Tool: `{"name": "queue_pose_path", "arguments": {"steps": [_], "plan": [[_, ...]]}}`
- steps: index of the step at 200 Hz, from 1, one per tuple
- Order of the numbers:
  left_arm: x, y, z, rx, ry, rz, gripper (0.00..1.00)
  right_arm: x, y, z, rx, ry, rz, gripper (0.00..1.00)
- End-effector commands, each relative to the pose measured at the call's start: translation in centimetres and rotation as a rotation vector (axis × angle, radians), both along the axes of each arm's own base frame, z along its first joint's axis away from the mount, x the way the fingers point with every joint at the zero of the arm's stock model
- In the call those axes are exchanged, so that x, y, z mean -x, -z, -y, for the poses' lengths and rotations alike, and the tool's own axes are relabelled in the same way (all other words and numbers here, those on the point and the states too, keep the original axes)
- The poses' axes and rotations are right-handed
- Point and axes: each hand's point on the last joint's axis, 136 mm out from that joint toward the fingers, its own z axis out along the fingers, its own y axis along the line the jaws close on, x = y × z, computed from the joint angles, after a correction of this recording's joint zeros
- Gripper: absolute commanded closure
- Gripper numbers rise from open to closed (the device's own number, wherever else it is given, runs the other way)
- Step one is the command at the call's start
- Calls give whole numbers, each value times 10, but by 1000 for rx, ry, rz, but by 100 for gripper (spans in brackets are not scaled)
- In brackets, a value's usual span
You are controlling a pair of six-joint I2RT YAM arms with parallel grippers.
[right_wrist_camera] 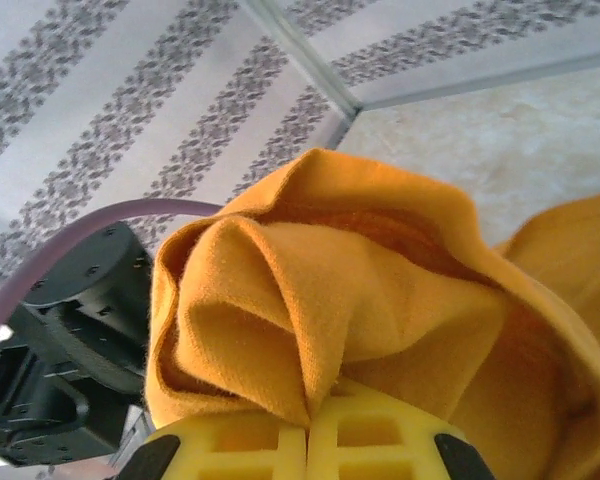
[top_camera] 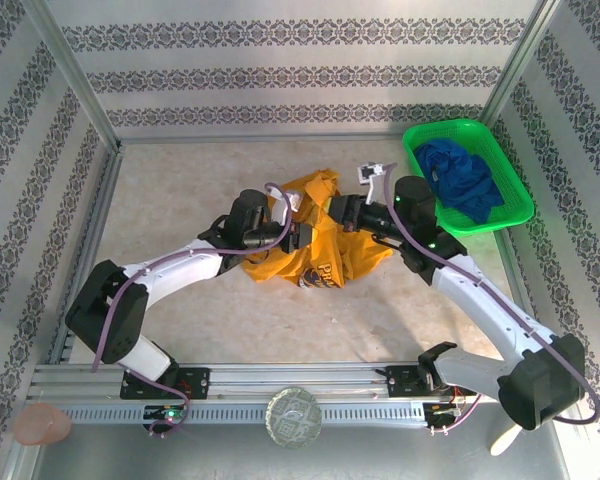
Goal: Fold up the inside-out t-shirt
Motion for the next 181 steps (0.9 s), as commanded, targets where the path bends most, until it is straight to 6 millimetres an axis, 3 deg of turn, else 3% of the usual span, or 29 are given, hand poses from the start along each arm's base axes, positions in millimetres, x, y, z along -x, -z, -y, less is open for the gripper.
{"name": "queue_pose_path", "arguments": {"steps": [1,30,88,118,125,131,142,168,181], "plan": [[-5,43,-44,-156,-111,-39,100,6,-20,26,-52,48,44,100],[1,68,-74,-215,-157,-81,100,9,-6,40,-50,74,15,100],[6,85,-110,-369,-214,-94,100,19,32,42,-16,62,-54,100],[-3,94,-140,-396,-317,-145,100,28,36,48,-26,65,-66,100],[-4,95,-143,-391,-323,-152,100,25,35,55,-35,105,-68,100],[-5,95,-144,-386,-323,-158,100,22,33,61,-49,138,-65,90],[-5,96,-146,-387,-324,-168,100,18,31,70,-69,180,-63,84],[-2,98,-145,-369,-300,-183,100,11,30,74,-83,209,-65,93],[1,98,-143,-354,-294,-185,100,6,38,71,-79,203,-92,91]]}}
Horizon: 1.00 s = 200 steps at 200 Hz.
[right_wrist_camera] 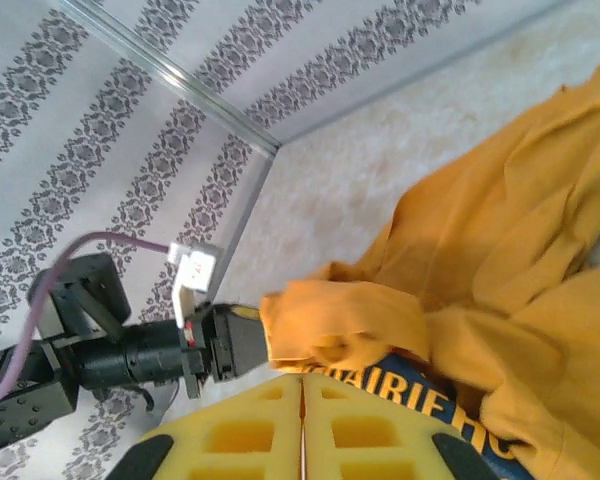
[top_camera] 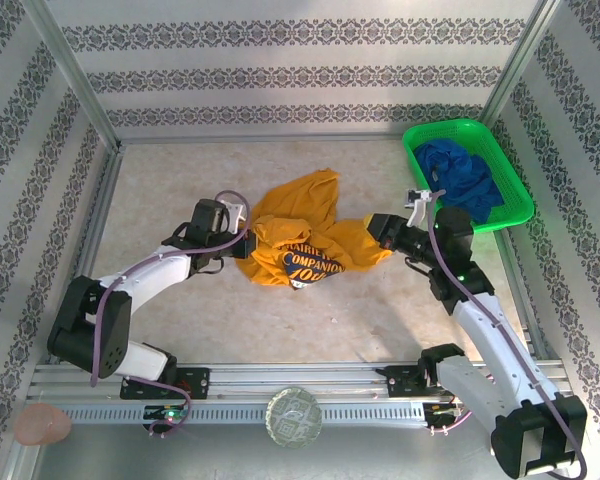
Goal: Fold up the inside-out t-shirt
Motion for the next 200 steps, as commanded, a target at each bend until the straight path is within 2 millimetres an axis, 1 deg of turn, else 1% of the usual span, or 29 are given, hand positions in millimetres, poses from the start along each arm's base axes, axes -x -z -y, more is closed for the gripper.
{"name": "queue_pose_path", "arguments": {"steps": [1,8,18,32,40,47,60,72,82,98,119,149,169,180,191,200], "plan": [[13,14,-3,-23,8,-55,100,-11,2,-1,-15,22,-8,90],[14,14,-3,-18,7,-54,100,-13,9,-5,-8,15,-25,85],[15,13,-2,-9,9,-52,100,-14,18,-14,7,-7,-44,71],[17,13,-1,0,13,-54,100,-14,33,-30,59,-40,-61,55],[17,13,0,3,15,-56,100,-15,45,-39,100,-56,-73,50],[17,12,0,7,16,-53,100,-16,53,-47,128,-73,-81,47],[17,11,0,12,16,-52,100,-19,68,-61,155,-106,-116,47],[17,10,1,15,17,-50,100,-24,77,-76,152,-139,-141,49],[17,9,1,15,16,-48,100,-27,79,-90,148,-168,-147,51],[18,7,1,19,17,-47,100,-33,79,-112,147,-203,-143,51],[18,6,1,20,16,-44,100,-45,84,-130,132,-220,-156,54],[19,4,0,21,15,-40,100,-64,95,-147,92,-225,-189,58],[20,2,0,22,15,-36,100,-69,105,-154,87,-224,-215,59],[20,0,0,22,15,-33,100,-70,112,-155,92,-219,-228,57],[21,-1,-1,19,18,-30,100,-70,118,-155,103,-204,-239,51],[21,-1,-1,19,17,-29,100,-69,124,-153,111,-193,-247,50]]}}
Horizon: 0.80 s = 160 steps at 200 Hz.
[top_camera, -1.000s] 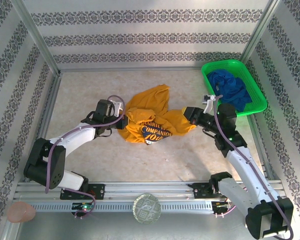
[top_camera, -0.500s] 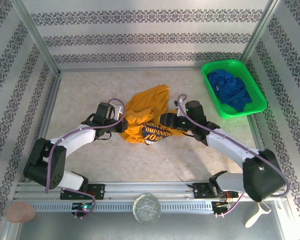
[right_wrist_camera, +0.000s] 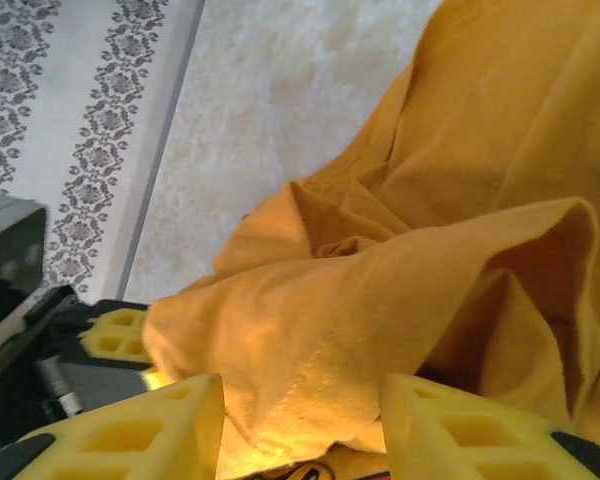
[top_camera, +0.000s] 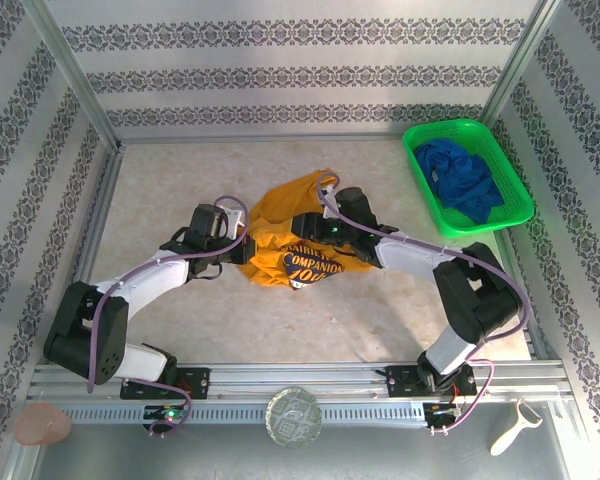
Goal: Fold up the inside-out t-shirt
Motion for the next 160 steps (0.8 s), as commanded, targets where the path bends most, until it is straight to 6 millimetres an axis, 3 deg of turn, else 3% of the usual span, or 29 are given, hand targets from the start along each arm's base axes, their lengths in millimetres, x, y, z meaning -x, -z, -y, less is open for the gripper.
{"name": "queue_pose_path", "arguments": {"steps": [1,28,73,83,104,110,134,160], "plan": [[10,-1,0,6,6,-19,100,-5,-5,-6,-16,24,27,50],[10,-3,0,9,7,-13,100,-3,6,-4,-9,47,12,50],[10,-8,0,14,9,-2,100,-12,1,-20,-65,19,-3,58],[10,-9,0,15,11,0,100,-17,-2,-24,-80,17,-4,64],[10,-10,0,21,6,1,100,-24,-11,-27,-113,15,3,92],[10,-10,0,22,5,2,100,-26,-18,-27,-128,16,10,100],[10,-10,0,28,-1,1,100,-34,-52,-12,-193,38,54,100],[9,-9,-1,25,-6,0,100,-32,-113,16,-246,77,168,100]]}}
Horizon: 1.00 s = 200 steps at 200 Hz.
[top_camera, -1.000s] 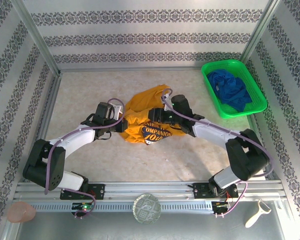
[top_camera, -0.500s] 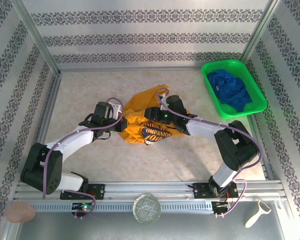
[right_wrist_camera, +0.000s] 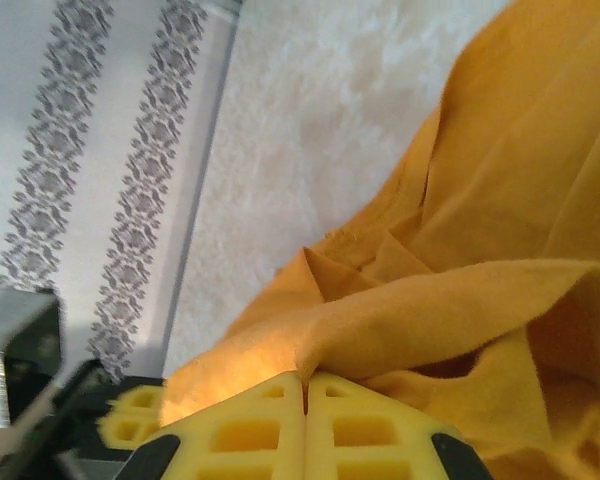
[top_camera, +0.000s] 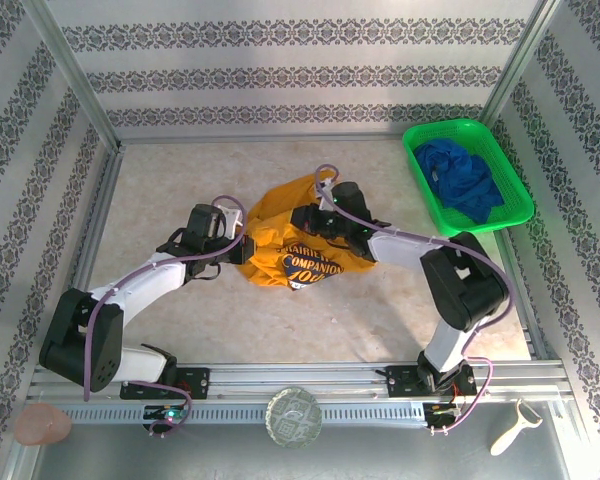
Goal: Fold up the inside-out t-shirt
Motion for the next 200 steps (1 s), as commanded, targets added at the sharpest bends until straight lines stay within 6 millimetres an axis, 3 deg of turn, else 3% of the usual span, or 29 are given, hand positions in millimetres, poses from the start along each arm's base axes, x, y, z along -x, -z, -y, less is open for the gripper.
{"name": "queue_pose_path", "arguments": {"steps": [1,17,37,65,96,117,131,163,200], "plan": [[6,-2,0,18,-4,-11,100,-3,-91,21,-111,29,183,100],[5,-3,1,20,-5,-9,100,6,-130,35,-127,46,259,100],[5,-3,1,24,-7,-7,100,20,-165,45,-115,54,334,100],[3,-6,2,26,-5,0,100,32,-181,52,-92,61,376,100],[3,-14,4,29,11,13,100,42,-174,42,-43,35,358,100],[3,-34,4,64,-1,75,55,48,-157,33,44,28,341,100],[5,-52,2,94,-15,126,42,49,-146,28,79,29,323,100],[23,-83,8,170,-18,186,38,51,-136,20,112,35,302,100],[44,-105,55,250,67,242,37,55,-129,12,148,62,283,100]]}}
